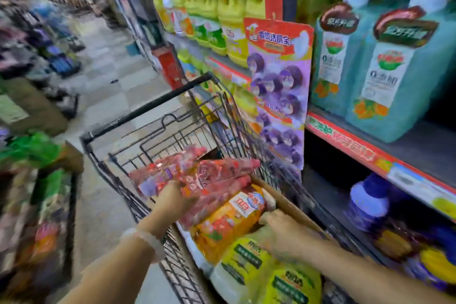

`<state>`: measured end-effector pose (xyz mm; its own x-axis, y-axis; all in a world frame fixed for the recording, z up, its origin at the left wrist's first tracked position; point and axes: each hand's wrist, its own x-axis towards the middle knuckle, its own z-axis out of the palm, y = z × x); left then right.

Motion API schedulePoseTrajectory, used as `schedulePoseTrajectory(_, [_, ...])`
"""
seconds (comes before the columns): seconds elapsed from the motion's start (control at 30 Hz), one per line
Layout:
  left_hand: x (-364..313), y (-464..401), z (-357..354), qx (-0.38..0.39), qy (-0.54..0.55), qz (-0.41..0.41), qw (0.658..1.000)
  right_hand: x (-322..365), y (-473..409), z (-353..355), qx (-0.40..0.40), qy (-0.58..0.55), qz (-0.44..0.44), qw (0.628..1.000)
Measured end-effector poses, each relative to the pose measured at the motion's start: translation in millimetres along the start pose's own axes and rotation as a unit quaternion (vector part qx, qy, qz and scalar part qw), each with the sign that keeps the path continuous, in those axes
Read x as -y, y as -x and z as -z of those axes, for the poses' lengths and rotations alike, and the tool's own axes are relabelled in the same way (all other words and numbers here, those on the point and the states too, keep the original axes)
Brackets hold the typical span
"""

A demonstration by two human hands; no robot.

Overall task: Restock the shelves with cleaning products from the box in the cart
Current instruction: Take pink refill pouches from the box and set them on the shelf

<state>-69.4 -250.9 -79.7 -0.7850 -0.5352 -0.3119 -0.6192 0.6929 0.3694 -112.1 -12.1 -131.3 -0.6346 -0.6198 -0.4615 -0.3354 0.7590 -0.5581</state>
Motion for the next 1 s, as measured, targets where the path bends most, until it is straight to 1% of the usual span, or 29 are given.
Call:
schedulePoseTrajectory(0.07, [-4, -24, -11, 0.009, 0.020, -0.018, 1.000, 3, -33, -5, -0.010, -0.057, -0.010, 0.998])
schedulePoseTrajectory(0.17, [-5, -61, -29, 0.003, 0.032, -0.029, 0.999, 3, -84, -4, -0.015, -0.101, -0.052, 0.993])
schedulePoseTrajectory(0.23, [-6, -84, -36, -0.010, 0.034, -0.032, 0.999, 5, -115, -1, -0.045, -0.169, -0.070, 0.982])
schedulePoseTrajectory(0.27, [-9, -93, -37, -0.016, 0.045, -0.029, 0.998, 8, -129, 1, -0.066, -0.212, -0.091, 0.971])
schedulePoseTrajectory(0.33, [-13, -112, -41, -0.020, 0.062, -0.009, 0.998, 13, -159, 6, -0.095, -0.319, -0.138, 0.933])
schedulePoseTrajectory(0.4, [-15, -130, -45, -0.002, 0.083, 0.019, 0.996, 18, -193, 6, -0.101, -0.429, -0.171, 0.881])
schedulePoseTrajectory(0.47, [-14, -145, -50, 0.029, 0.118, 0.044, 0.992, 18, -218, 6, -0.103, -0.488, -0.197, 0.844])
schedulePoseTrajectory(0.5, [-14, -148, -51, 0.045, 0.159, 0.059, 0.985, 19, -226, 7, -0.099, -0.508, -0.217, 0.828])
schedulePoseTrajectory(0.53, [-12, -151, -54, 0.057, 0.219, 0.081, 0.971, 20, -232, 10, -0.096, -0.527, -0.226, 0.813])
schedulePoseTrajectory(0.57, [-11, -152, -56, 0.070, 0.292, 0.110, 0.947, 22, -233, 13, -0.087, -0.547, -0.228, 0.801])
schedulePoseTrajectory(0.63, [-12, -149, -57, 0.107, 0.433, 0.171, 0.879, 23, -238, 14, -0.059, -0.592, -0.219, 0.774])
schedulePoseTrajectory(0.67, [-14, -148, -57, 0.114, 0.476, 0.183, 0.853, 23, -241, 13, -0.045, -0.599, -0.217, 0.769])
schedulePoseTrajectory(0.7, [-15, -149, -58, 0.112, 0.496, 0.185, 0.841, 21, -241, 13, -0.035, -0.608, -0.212, 0.765])
schedulePoseTrajectory(0.73, [-16, -148, -57, 0.105, 0.500, 0.180, 0.841, 21, -240, 13, -0.027, -0.621, -0.205, 0.756])
schedulePoseTrajectory(0.83, [-22, -135, -41, 0.068, 0.476, 0.129, 0.867, 31, -215, 20, 0.017, -0.652, -0.184, 0.735])
schedulePoseTrajectory(0.87, [-20, -128, -34, 0.065, 0.468, 0.115, 0.874, 35, -202, 23, 0.030, -0.655, -0.174, 0.735])
schedulePoseTrajectory(0.9, [-17, -118, -26, 0.068, 0.460, 0.106, 0.879, 39, -192, 22, 0.038, -0.670, -0.157, 0.725])
schedulePoseTrajectory(0.93, [-11, -110, -19, 0.073, 0.458, 0.097, 0.880, 42, -184, 21, 0.046, -0.686, -0.138, 0.713])
schedulePoseTrajectory(1.0, [2, -90, -6, 0.087, 0.459, 0.077, 0.881, 54, -162, 18, 0.055, -0.694, -0.123, 0.707])
